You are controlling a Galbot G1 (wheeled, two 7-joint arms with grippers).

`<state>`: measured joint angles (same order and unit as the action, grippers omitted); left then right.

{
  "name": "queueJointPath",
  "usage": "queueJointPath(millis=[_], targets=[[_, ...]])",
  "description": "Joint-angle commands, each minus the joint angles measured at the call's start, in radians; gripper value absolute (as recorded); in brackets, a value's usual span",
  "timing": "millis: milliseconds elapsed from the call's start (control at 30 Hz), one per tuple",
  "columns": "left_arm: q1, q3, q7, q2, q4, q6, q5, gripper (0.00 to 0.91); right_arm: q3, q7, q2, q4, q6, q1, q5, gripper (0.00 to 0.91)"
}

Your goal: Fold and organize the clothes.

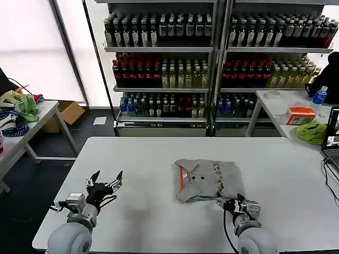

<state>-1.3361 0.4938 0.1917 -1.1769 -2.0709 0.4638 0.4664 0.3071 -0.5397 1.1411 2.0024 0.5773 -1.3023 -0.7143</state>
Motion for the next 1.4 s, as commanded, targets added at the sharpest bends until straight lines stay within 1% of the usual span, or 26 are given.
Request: queueJointPath(millis=[33, 67, 167, 233, 267, 367, 400, 433, 467, 533, 600, 700, 733, 867, 1200, 1400], targets=[[-0.001, 0.014, 0.002, 0.003, -0.023, -0.024, -0.001, 0.907, 0.197, -0.010, -0.020, 0.155, 0.004, 0.007, -0.085, 0.907], [0.001, 0.016, 0.002, 0.002, -0.027, -0.028, -0.002, 0.907, 0.236, -0.006, -0.030, 0.180, 0.005, 0.003, -0.082, 0.907], [0.004, 0.017, 0.002, 0.002, -0.036, -0.032, -0.001, 0.907, 0.297, 0.006, -0.055, 0.247, 0.005, -0.019, -0.087, 0.907], [0.005, 0.016, 0.002, 0.002, -0.036, -0.033, -0.001, 0.907, 0.309, 0.018, -0.062, 0.279, 0.004, -0.044, -0.076, 0.907], [0.006, 0.015, 0.002, 0.001, -0.035, -0.034, -0.001, 0.907, 0.308, 0.025, -0.060, 0.287, 0.004, -0.052, -0.061, 0.907], [0.011, 0.017, 0.000, -0.002, -0.033, -0.042, 0.002, 0.907, 0.289, 0.047, -0.046, 0.282, 0.003, -0.055, 0.031, 0.907], [0.013, 0.020, -0.001, -0.003, -0.033, -0.050, 0.007, 0.907, 0.277, 0.058, -0.044, 0.272, 0.002, -0.053, 0.093, 0.907], [0.015, 0.022, 0.000, -0.004, -0.033, -0.055, 0.008, 0.907, 0.272, 0.066, -0.043, 0.265, 0.002, -0.052, 0.135, 0.907], [0.016, 0.025, 0.000, -0.007, -0.034, -0.064, 0.006, 0.907, 0.267, 0.077, -0.044, 0.259, 0.001, -0.052, 0.212, 0.907], [0.015, 0.033, -0.001, -0.014, -0.037, -0.087, 0.002, 0.907, 0.265, 0.121, -0.053, 0.222, -0.017, -0.055, 0.402, 0.907], [0.014, 0.037, -0.002, -0.025, -0.042, -0.105, -0.008, 0.907, 0.274, 0.144, -0.060, 0.198, -0.048, -0.063, 0.486, 0.907], [0.007, 0.038, -0.029, -0.033, -0.049, -0.108, -0.074, 0.907, 0.284, 0.135, -0.058, 0.207, -0.035, -0.076, 0.443, 0.907], [0.007, 0.036, -0.029, -0.033, -0.049, -0.114, -0.082, 0.907, 0.285, 0.133, -0.056, 0.207, -0.035, -0.078, 0.443, 0.907], [0.019, 0.032, 0.004, -0.029, -0.043, -0.119, -0.060, 0.907, 0.293, 0.119, -0.040, 0.214, -0.031, -0.090, 0.412, 0.907], [0.017, 0.036, 0.000, -0.026, -0.036, -0.116, -0.056, 0.907, 0.320, 0.111, -0.018, 0.227, -0.030, -0.102, 0.399, 0.907], [0.017, 0.039, -0.001, -0.024, -0.031, -0.119, -0.055, 0.907, 0.332, 0.106, 0.003, 0.235, -0.043, -0.133, 0.400, 0.907]])
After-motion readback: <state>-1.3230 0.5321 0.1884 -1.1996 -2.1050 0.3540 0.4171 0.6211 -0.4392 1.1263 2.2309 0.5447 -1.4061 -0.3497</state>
